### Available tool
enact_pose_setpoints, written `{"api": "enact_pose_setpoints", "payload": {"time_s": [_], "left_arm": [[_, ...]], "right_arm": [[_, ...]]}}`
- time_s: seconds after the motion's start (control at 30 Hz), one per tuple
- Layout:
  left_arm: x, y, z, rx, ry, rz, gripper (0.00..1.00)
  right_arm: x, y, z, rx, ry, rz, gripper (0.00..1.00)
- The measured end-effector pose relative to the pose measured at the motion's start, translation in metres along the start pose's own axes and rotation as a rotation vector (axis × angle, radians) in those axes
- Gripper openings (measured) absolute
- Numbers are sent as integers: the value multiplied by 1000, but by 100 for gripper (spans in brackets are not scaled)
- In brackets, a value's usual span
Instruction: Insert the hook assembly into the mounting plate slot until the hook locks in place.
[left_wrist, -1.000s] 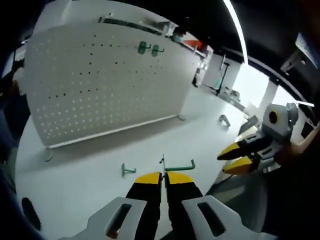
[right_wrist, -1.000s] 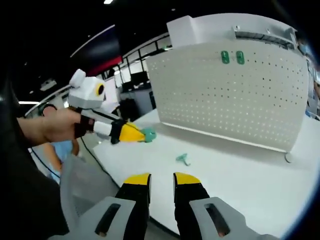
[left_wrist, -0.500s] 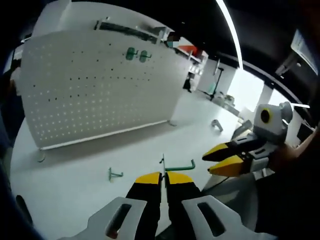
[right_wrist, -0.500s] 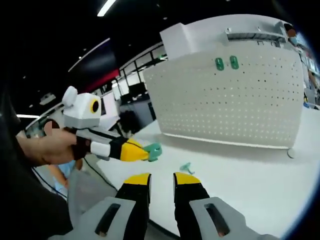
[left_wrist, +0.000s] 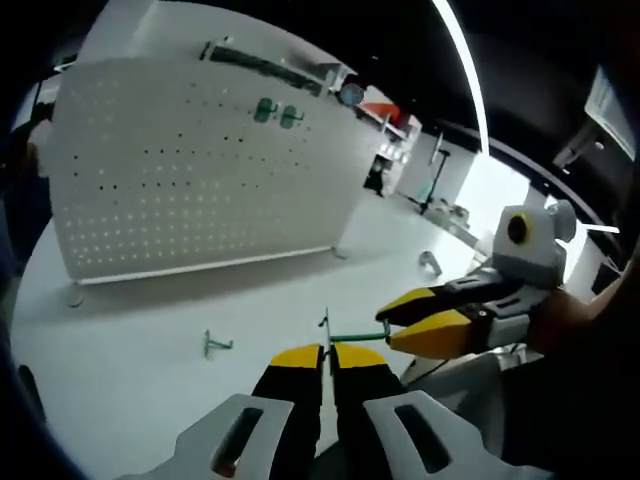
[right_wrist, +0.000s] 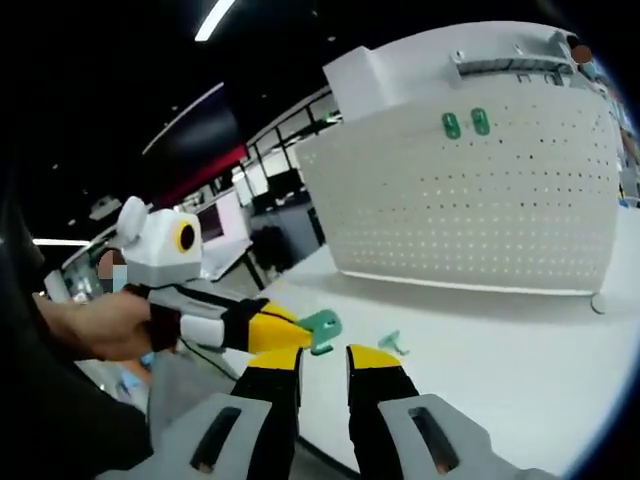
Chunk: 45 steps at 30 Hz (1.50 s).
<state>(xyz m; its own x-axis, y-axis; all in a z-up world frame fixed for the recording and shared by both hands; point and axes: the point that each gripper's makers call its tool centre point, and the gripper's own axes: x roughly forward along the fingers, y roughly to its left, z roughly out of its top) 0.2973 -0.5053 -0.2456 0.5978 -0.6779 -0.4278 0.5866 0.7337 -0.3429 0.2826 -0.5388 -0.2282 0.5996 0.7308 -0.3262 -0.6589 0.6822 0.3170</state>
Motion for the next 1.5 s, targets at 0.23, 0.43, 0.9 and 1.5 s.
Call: {"api": "enact_pose_setpoints", "payload": {"time_s": [0.23,0.43,0.9,1.5], "left_arm": [[-5,-1,4,-13,-48,16,3],[-9,-10,16,0,-130,17,3],[-14,-11,28,49,-199,21,3],[-15,-19,39,226,-223,79,3]], "right_arm": [[5,5,10,314,-72,82,15],[9,10,11,298,-53,101,15],[14,12,27,438,-95,142,9],[17,8,34,730,-138,184,1]]}}
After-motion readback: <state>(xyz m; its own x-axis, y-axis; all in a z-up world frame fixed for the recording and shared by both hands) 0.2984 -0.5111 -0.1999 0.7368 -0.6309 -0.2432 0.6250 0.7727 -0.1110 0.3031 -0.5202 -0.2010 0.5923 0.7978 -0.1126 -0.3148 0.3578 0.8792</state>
